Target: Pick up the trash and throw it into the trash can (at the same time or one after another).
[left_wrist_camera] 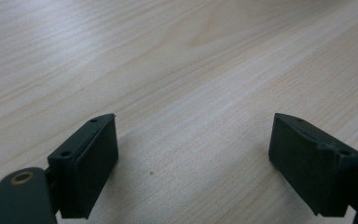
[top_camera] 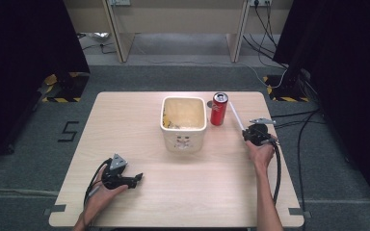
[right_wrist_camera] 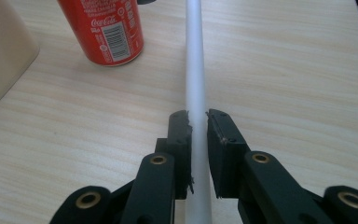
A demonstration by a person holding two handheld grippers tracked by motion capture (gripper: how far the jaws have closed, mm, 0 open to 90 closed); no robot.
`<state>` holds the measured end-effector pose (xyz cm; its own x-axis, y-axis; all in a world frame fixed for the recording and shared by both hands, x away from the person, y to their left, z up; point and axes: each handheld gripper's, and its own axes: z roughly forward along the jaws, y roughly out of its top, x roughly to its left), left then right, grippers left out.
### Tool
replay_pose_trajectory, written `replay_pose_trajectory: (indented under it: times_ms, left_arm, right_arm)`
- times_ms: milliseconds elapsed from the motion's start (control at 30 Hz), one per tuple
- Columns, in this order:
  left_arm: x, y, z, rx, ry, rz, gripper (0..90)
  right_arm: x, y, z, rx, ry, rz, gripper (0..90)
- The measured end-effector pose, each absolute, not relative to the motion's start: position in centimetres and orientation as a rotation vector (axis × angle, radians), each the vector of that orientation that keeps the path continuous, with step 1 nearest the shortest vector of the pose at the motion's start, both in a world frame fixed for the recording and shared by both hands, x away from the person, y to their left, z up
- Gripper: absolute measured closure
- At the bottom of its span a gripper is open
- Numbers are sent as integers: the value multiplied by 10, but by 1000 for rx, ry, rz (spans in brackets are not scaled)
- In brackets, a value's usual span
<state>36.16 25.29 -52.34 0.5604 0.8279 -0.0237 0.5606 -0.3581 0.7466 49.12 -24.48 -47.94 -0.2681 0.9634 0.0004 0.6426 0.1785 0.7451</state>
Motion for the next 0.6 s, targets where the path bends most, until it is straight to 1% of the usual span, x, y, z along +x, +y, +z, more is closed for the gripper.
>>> replay_pose_trajectory:
  times_ms: [200,600]
  left_arm:
    - [362,253,-523,2066,1110,469,148]
    - [362,253,-524,2064,1109,469,148]
  right_arm:
    - [485,-253,-458,1461,1963,886,797]
    - [470,-251,-415,1370,1969,932,796]
